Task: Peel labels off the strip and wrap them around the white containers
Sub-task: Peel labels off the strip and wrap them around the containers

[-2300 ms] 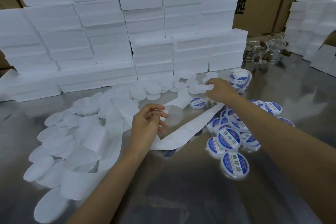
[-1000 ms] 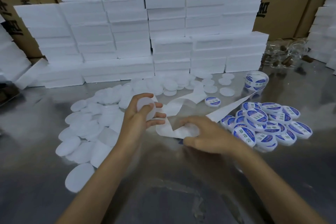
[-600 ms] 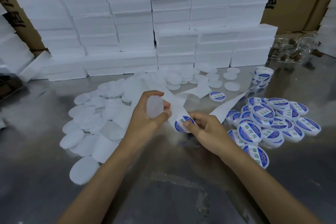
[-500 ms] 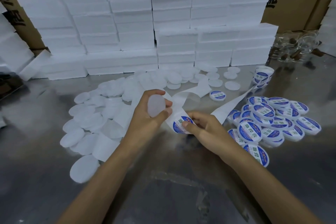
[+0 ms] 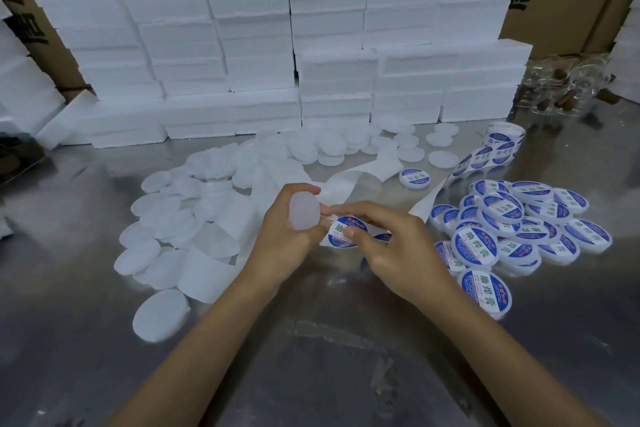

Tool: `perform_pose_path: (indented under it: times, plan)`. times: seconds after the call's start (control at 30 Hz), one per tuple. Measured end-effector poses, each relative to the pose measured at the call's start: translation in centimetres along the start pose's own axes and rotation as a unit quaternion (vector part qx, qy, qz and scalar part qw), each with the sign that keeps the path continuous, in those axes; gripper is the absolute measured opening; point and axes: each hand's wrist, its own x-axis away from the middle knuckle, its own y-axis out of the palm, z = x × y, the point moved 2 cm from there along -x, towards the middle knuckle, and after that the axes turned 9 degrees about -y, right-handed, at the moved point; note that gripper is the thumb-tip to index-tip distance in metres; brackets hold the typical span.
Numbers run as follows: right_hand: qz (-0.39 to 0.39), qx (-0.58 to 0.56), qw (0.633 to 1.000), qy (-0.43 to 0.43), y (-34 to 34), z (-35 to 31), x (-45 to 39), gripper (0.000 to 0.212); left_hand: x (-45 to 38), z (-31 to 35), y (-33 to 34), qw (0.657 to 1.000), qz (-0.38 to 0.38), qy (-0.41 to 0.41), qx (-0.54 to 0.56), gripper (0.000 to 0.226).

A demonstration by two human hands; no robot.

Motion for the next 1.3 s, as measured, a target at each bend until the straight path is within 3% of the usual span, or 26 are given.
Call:
perform_pose_path:
  times: [0.2, 0.43, 0.7, 0.77, 0.83, 0.97, 1.1, 1.3]
  plan:
    - [0.006, 0.041, 0.998, -0.053, -0.1, -0.7, -0.1, 0.029, -0.3, -0.2, 0.0, 1.0, 0.007, 0.006, -0.02, 0.042]
    - [0.045, -0.014, 0.996, -0.078, -0.6, -1.5, -0.5, 0.018, -0.8, -0.9, 0.3, 0.997, 0.027, 0.023, -0.069, 0.044]
    - [0.125, -0.14, 0.982, -0.017, -1.5, -1.9, -0.8, 0.034, -0.2, -0.2, 0.9, 0.989, 0.057, 0.014, -0.136, 0.044]
    - [0.139, -0.169, 0.976, 0.005, -1.7, -1.8, -0.8, 0.032, 0.0, 0.7, 0.8, 0.993, 0.079, 0.033, -0.082, 0.023]
    - [0.14, -0.203, 0.969, 0.026, -1.6, -1.9, -0.8, 0.029, 0.2, 1.8, 0.6, 0.997, 0.051, 0.02, 0.059, 0.013]
    - [0.121, -0.253, 0.959, 0.028, -1.1, -2.6, -0.8, 0.027, 1.1, 2.8, 1.6, 0.935, -0.09, -0.076, 0.333, 0.056]
    - [0.124, -0.227, 0.966, 0.005, -0.5, -3.0, -0.9, 0.03, 1.9, 2.8, 2.8, 0.904, -0.18, -0.101, 0.376, 0.073]
    - [0.127, -0.195, 0.973, -0.004, -0.3, -2.8, -0.9, 0.034, 2.1, 3.0, 3.3, 0.898, -0.201, -0.075, 0.385, 0.072]
